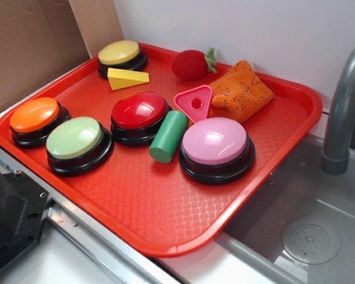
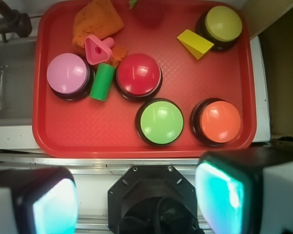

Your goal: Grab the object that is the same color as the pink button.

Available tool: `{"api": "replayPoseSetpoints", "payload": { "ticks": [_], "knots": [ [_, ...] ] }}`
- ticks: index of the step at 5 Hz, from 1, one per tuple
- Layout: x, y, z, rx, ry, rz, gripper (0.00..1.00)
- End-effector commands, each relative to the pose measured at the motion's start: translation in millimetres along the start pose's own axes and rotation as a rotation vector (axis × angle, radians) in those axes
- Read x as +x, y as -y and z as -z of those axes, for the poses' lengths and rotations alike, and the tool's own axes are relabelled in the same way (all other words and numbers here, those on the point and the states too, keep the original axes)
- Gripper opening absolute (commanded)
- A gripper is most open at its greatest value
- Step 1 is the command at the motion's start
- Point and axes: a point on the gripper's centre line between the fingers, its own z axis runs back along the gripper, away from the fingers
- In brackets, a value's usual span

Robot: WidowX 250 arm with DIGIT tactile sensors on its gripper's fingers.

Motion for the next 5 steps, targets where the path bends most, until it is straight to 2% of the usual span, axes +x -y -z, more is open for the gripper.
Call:
{"api": "replayPoseSetpoints", "payload": {
  "ticks": [1, 2, 4, 5],
  "knots": [
    [0.0, 0.0, 0.0, 0.000, 0.000, 0.000, 1.00],
    [25.2, 7.2, 15.7, 0.017, 0.044, 0.142, 1.00],
    [72.3, 23.5, 56.0, -0.069, 0.065, 0.364, 1.00],
    [104.1, 39.5, 92.8, -0.201, 0.057, 0.529, 1.00]
  ]
}}
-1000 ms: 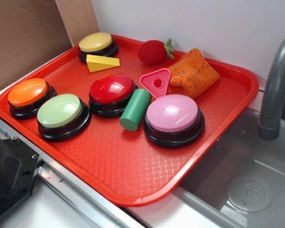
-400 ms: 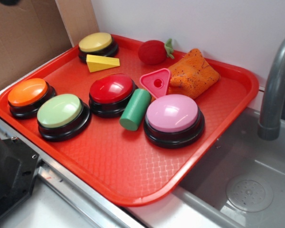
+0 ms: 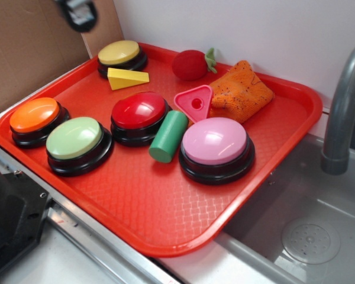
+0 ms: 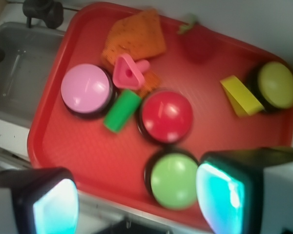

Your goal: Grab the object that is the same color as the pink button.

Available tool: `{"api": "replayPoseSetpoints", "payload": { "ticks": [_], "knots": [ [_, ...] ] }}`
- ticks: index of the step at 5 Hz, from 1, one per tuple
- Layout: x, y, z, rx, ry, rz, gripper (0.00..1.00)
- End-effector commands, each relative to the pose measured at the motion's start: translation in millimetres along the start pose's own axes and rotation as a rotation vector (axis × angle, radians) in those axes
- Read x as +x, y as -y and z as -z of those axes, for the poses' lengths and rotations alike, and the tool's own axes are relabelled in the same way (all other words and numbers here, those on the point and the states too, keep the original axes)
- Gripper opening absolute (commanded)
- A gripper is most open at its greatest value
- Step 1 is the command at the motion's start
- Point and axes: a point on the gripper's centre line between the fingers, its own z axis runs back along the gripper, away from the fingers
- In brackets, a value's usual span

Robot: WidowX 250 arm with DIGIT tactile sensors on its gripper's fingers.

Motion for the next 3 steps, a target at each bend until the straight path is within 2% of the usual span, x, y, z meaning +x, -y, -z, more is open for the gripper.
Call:
{"api": "replayPoseSetpoints", "payload": {
  "ticks": [1, 2, 3],
  "knots": [
    [62.9, 7.1, 61.2, -0.229, 0.086, 0.320, 1.00],
    [81.8, 6.1, 88.7, -0.303, 0.099, 0.403, 1.00],
    [92.6, 8.6, 107.5, -0.322, 0.103, 0.475, 1.00]
  ]
}}
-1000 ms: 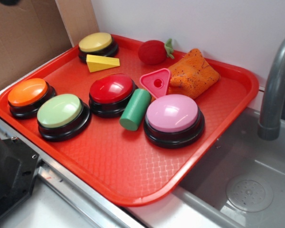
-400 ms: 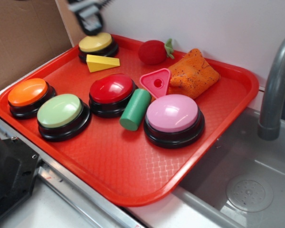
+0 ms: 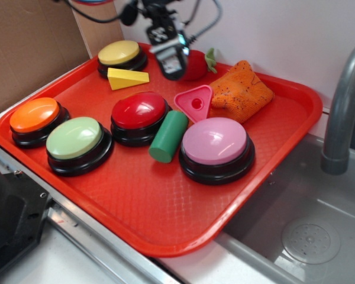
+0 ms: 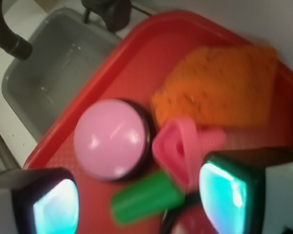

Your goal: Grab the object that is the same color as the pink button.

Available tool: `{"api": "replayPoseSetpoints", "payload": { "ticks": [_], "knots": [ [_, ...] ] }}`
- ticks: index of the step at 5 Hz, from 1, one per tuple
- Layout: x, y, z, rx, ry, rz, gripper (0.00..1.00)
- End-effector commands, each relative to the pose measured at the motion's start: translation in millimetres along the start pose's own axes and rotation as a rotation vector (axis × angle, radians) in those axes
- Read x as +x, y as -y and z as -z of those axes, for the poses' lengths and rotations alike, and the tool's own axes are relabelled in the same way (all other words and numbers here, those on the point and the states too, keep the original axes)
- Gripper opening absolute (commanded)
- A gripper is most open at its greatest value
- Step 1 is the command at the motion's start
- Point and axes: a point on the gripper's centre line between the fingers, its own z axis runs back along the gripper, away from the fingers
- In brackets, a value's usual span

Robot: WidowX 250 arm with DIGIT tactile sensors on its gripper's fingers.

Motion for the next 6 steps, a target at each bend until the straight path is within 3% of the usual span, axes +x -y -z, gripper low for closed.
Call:
{"api": "replayPoseSetpoints", "payload": {
  "ticks": [1, 2, 3, 4, 6],
  "knots": [
    [20.9, -7.3, 18.5, 0.001, 0.038, 0.127, 1.00],
    [14.4, -10.0, 23.6, -0.012, 0.030, 0.134, 1.00],
    [8.8, -10.6, 25.3, -0.023, 0.023, 0.136, 0.86],
    [6.9, -11.3, 30.7, -0.020, 0.005, 0.138, 0.00],
    [1.3, -18.2, 40.0, -0.018, -0.026, 0.116, 0.00]
  ]
}}
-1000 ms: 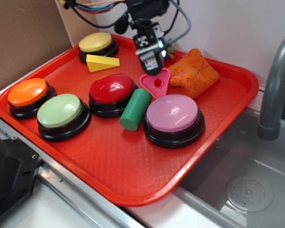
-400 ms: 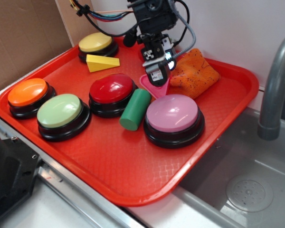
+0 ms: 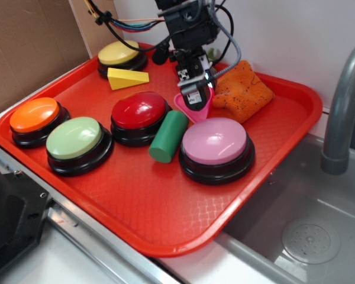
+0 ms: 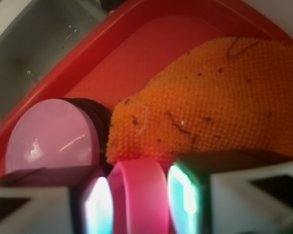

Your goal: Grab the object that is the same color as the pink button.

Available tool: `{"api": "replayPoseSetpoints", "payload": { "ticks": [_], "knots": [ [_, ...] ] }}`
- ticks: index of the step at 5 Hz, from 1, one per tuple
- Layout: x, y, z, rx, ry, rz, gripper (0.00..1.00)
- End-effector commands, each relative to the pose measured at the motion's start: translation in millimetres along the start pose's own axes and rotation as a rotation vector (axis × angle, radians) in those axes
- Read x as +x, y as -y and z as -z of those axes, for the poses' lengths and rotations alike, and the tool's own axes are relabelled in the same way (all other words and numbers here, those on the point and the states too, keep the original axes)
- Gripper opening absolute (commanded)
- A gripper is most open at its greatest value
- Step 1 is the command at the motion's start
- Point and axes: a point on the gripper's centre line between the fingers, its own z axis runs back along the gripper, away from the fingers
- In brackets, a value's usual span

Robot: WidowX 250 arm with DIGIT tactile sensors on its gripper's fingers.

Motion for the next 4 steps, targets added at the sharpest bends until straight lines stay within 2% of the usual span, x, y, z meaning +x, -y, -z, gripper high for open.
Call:
{"api": "replayPoseSetpoints", "payload": {
  "ticks": [1, 3, 4],
  "knots": [
    [3.6, 6.7, -6.8, 0.042, 0.002, -0.013, 0.00],
    [3.9, 10.3, -61.2, 0.251, -0.022, -0.220, 0.00],
    [-0.3, 8.3, -95.9, 0.406, -0.068, -0.430, 0.00]
  ]
}}
